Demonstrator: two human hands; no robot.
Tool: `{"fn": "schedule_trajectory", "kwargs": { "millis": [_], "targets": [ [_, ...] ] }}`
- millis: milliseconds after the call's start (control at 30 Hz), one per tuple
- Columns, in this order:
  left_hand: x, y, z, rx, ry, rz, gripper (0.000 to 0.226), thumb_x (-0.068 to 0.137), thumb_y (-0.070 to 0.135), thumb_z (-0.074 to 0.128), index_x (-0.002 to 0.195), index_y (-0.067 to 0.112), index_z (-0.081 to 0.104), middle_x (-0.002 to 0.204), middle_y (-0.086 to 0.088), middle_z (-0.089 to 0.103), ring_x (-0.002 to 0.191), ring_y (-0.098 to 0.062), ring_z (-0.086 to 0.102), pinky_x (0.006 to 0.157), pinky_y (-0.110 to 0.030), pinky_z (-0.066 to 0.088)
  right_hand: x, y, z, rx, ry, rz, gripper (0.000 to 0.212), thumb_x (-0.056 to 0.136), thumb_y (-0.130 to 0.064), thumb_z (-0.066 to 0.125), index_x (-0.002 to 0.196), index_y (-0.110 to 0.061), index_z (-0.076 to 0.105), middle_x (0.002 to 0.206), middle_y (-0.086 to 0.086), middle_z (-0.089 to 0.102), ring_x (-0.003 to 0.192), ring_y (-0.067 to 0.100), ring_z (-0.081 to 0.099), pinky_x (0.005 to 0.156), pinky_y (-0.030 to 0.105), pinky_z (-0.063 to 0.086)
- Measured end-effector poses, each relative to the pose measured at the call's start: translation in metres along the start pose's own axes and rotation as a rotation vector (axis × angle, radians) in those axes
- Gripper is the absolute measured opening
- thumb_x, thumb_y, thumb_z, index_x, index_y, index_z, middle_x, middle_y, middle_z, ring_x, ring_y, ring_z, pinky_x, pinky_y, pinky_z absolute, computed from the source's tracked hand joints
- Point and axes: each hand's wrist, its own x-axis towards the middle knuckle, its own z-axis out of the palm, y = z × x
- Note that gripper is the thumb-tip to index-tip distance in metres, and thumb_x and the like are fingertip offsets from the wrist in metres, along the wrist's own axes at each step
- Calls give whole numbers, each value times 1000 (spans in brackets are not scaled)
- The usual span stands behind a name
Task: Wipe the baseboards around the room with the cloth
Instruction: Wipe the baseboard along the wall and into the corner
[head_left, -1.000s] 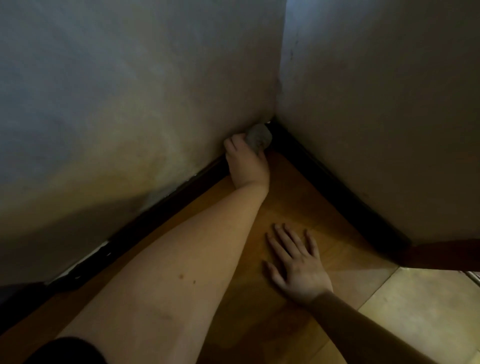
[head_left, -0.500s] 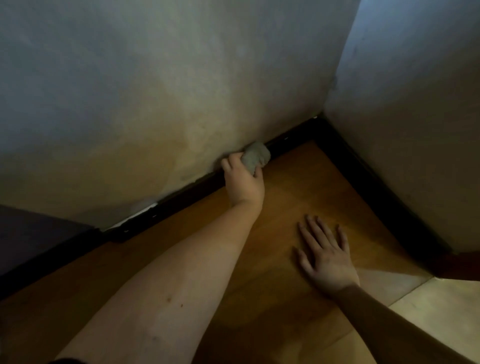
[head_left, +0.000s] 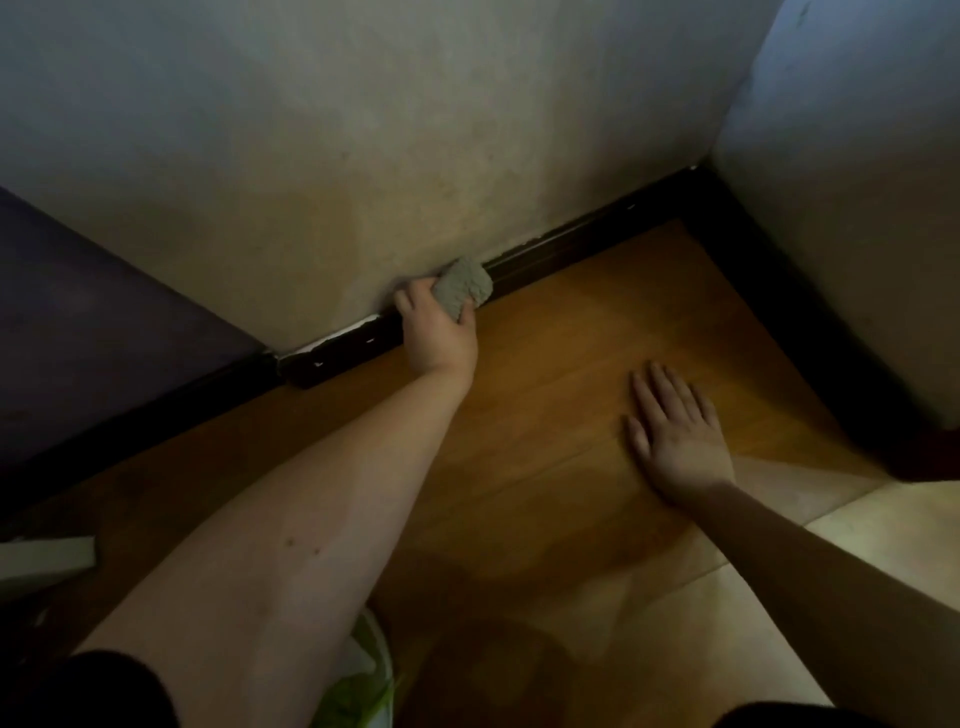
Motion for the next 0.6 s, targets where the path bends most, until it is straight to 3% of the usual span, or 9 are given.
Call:
{"fn": "schedule_trajectory", "kwargs": {
  "millis": [100, 167, 300, 433, 533, 600],
  "targets": [
    [-1, -16, -14, 10, 13, -17, 36, 90, 24, 70, 116, 9, 50, 127, -9, 45, 104, -28, 60, 72, -27, 44, -6, -38, 0, 59, -25, -221, 62, 99, -50, 19, 157, -29, 15, 164, -2, 12, 150, 16, 10, 119, 34, 4],
    [-3, -31, -27, 38, 40, -45, 36, 90, 25, 70, 116, 10, 50, 128, -8, 45, 103, -28, 60, 71, -27, 44, -4, -64, 2, 100, -44, -329, 61, 99, -49, 24, 156, -32, 12, 163, -8, 5, 149, 9, 0, 118, 32, -1],
    [-5, -70, -57, 82, 80, -95, 36, 92, 24, 68, 118, 9, 48, 132, -9, 42, 106, -31, 61, 76, -38, 54, 5, -95, 4, 115, -78, -416, 61, 100, -52, 20, 156, -34, 4, 161, -13, -4, 147, 3, -13, 117, 30, -6],
    [-1, -95, -87, 88, 97, -124, 35, 91, 22, 67, 118, 9, 48, 132, -10, 42, 108, -34, 59, 82, -45, 55, 6, -108, 9, 87, -99, -505, 60, 99, -55, 18, 152, -39, -4, 160, -13, -7, 144, -1, -19, 114, 29, -8],
    [-2, -114, -106, 68, 146, -161, 38, 90, 18, 68, 121, 8, 49, 130, -13, 45, 110, -35, 58, 87, -45, 52, 2, -108, 14, 63, -117, -526, 59, 100, -56, 18, 152, -40, -4, 161, -12, -5, 146, 4, -10, 115, 33, 1],
    [-7, -127, -118, 52, 193, -230, 38, 90, 15, 68, 122, 7, 49, 131, -16, 45, 112, -37, 57, 90, -44, 51, -1, -107, 17, 40, -141, -532, 60, 99, -58, 13, 151, -41, -10, 161, -12, -9, 147, 6, -10, 115, 33, -2]
  ]
}}
